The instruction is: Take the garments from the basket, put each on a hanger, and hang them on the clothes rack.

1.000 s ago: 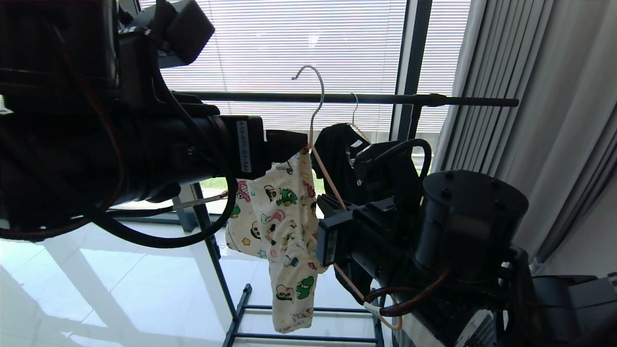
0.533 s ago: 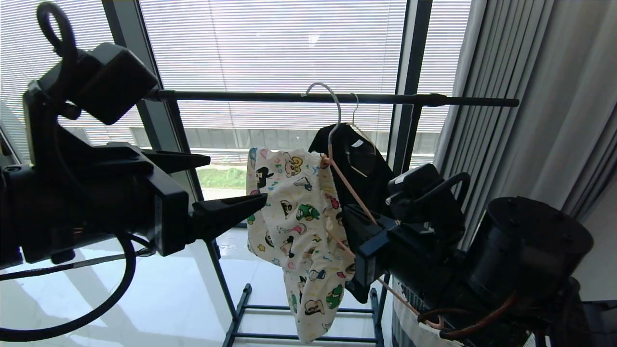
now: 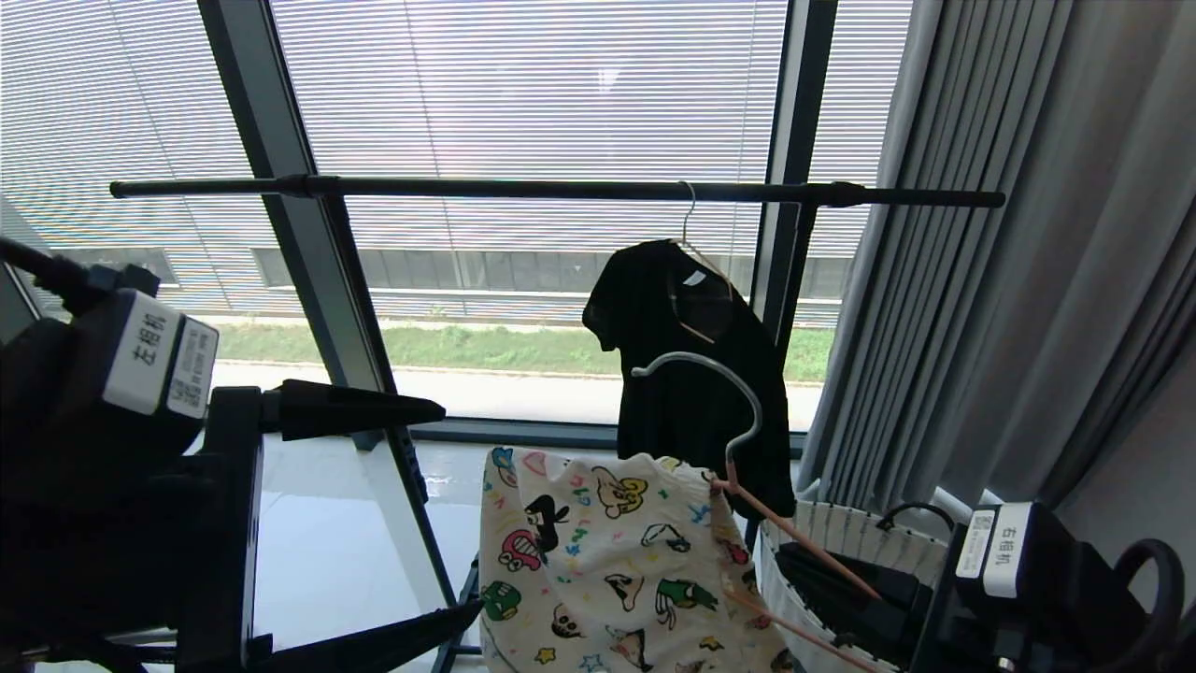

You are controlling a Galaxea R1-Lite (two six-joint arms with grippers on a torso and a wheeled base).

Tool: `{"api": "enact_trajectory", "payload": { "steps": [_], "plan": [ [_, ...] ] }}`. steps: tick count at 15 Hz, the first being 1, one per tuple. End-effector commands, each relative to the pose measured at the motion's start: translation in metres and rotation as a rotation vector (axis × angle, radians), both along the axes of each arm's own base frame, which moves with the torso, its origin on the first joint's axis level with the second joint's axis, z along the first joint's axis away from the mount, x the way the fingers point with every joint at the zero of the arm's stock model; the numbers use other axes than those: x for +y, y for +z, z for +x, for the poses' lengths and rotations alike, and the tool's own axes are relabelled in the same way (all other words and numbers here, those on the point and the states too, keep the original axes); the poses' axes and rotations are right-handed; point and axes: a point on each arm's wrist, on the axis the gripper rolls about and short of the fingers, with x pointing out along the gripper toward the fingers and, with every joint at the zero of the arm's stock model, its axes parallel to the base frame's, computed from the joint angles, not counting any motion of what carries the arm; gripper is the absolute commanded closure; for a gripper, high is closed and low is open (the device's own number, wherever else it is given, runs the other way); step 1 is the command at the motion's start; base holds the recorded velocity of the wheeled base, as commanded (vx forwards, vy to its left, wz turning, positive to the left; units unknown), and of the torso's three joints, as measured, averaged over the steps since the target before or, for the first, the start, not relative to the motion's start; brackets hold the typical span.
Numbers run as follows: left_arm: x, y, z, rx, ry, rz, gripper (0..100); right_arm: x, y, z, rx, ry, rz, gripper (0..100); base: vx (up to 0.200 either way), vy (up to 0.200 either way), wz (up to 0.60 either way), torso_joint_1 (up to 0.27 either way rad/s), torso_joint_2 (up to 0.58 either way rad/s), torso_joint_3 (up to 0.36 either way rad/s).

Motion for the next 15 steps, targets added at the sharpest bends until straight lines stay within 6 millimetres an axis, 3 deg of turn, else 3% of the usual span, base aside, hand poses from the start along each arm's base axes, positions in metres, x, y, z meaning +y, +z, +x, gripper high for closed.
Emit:
{"api": "enact_trajectory", "payload": {
  "steps": [1,4,8,14,15],
  "plan": [
    [-0.009,-0.018,-0.005,0.056,-0.075,0.040,0,-0.010,-0.003,-0.015,-0.014,0.052,-0.013,100,0.000,0.000,0.00,0.000,0.00,0.000],
    [-0.025,-0.030,-0.005,0.099,-0.140,0.084,0,-0.002,-0.004,-0.033,-0.024,0.161,-0.025,100,0.000,0.000,0.00,0.000,0.00,0.000],
    [-0.043,-0.039,0.015,0.077,-0.105,0.092,0,0.001,-0.002,-0.039,-0.054,0.198,-0.030,100,0.000,0.000,0.00,0.000,0.00,0.000],
    [-0.049,-0.047,0.023,0.102,-0.103,0.112,0,0.015,0.011,-0.045,-0.089,0.245,0.010,100,0.000,0.000,0.00,0.000,0.00,0.000],
    [-0.049,-0.047,0.023,0.098,-0.097,0.113,100,0.016,0.011,-0.047,-0.089,0.252,0.010,100,0.000,0.000,0.00,0.000,0.00,0.000]
  ]
}}
